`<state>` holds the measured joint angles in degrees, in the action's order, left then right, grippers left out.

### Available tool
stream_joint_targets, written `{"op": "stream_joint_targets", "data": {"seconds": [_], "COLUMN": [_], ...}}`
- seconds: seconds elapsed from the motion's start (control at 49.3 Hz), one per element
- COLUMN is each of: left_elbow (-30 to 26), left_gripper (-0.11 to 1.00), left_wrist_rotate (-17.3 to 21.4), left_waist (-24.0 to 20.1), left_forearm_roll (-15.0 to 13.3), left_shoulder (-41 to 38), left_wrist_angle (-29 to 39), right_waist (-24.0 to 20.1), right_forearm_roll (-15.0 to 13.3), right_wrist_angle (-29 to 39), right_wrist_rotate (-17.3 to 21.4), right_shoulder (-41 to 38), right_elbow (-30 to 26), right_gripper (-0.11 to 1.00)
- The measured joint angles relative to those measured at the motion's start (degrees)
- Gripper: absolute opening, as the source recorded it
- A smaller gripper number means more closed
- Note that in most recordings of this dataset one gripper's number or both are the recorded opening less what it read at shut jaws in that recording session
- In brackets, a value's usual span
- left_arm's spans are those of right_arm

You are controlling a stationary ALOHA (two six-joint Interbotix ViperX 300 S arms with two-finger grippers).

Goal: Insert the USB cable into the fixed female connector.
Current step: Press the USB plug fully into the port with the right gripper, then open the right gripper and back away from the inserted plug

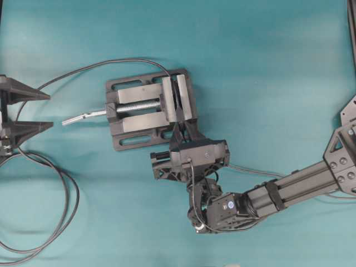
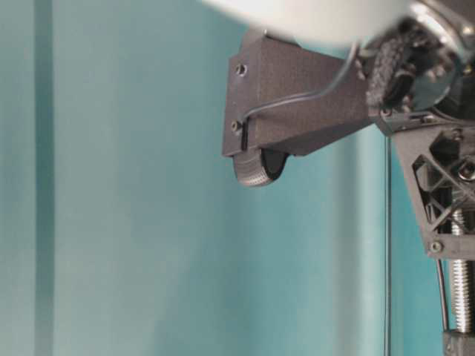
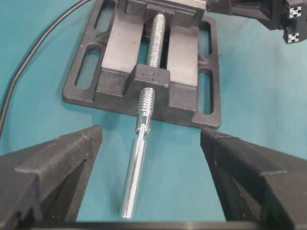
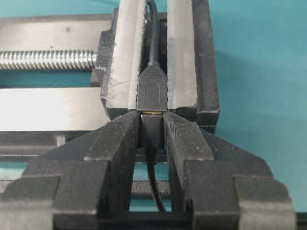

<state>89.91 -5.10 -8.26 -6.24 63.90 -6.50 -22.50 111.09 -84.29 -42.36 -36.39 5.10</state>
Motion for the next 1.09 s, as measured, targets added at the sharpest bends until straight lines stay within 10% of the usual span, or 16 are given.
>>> {"op": "stream_joint_targets", "data": {"seconds": [0.142, 0.568, 1.095], "left_elbow": [0.0, 0.0, 0.0], "left_gripper": [0.99, 0.99, 0.99], "left_wrist_rotate": [0.0, 0.0, 0.0], "left_waist": [-0.1, -0.1, -0.1], "left_forearm_roll": [0.0, 0.0, 0.0], "left_shoulder": [-0.1, 0.0, 0.0], "left_wrist_angle": [0.1, 0.0, 0.0], "right_waist": [0.0, 0.0, -0.2], "right_forearm_roll": [0.0, -1.9, -2.0], "right_wrist_angle": [0.0, 0.5, 0.5], "right_wrist_rotate": [0.0, 0.3, -1.1], "right_shoulder": [0.0, 0.0, -0.1], "right_elbow": [0.0, -0.6, -0.6], "right_gripper": [0.21, 0.69, 0.71]}}
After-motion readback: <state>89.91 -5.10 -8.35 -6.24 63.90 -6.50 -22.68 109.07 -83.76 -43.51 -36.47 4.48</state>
